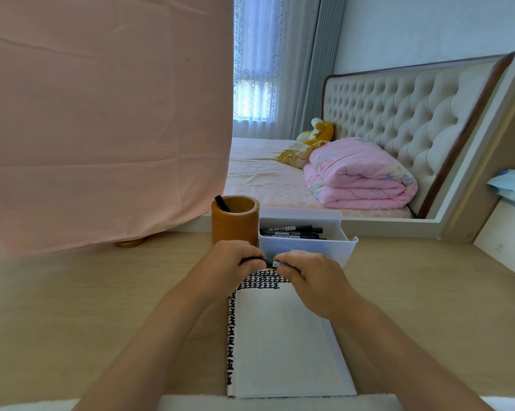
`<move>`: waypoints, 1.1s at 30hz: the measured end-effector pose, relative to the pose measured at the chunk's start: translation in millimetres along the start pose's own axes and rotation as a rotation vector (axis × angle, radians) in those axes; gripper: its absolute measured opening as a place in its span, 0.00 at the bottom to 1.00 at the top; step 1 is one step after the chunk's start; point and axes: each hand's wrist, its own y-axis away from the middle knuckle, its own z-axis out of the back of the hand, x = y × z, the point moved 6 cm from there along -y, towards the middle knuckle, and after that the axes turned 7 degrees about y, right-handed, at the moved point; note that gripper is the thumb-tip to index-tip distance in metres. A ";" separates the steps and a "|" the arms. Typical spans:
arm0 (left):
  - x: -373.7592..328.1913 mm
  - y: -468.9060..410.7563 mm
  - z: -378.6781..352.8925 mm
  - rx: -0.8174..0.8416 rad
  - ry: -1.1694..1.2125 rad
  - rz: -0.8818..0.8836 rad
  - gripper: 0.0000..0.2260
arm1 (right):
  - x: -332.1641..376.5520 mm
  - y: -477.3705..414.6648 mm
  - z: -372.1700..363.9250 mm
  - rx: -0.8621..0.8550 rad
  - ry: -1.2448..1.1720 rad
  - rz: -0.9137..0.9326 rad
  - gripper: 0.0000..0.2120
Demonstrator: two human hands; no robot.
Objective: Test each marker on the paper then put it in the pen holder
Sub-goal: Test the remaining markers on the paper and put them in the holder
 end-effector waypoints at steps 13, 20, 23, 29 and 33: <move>11.5 -16.9 72.2 -0.422 0.121 0.043 0.09 | 9.8 -55.2 29.5 0.025 -0.254 -0.122 0.07; 37.6 -56.5 101.6 -0.517 -0.042 0.133 0.12 | 27.5 -143.8 58.9 -0.128 -0.355 -0.211 0.10; 48.0 -69.4 102.1 -0.481 -0.082 0.217 0.13 | 34.5 -169.8 46.4 -0.086 -0.279 -0.169 0.09; 70.3 -79.8 99.4 -0.363 -0.080 0.297 0.08 | 25.8 -184.7 6.7 0.178 0.044 -0.161 0.09; 69.8 -81.1 99.6 -0.399 -0.048 0.257 0.06 | 21.2 -181.4 -2.2 0.291 0.212 -0.109 0.04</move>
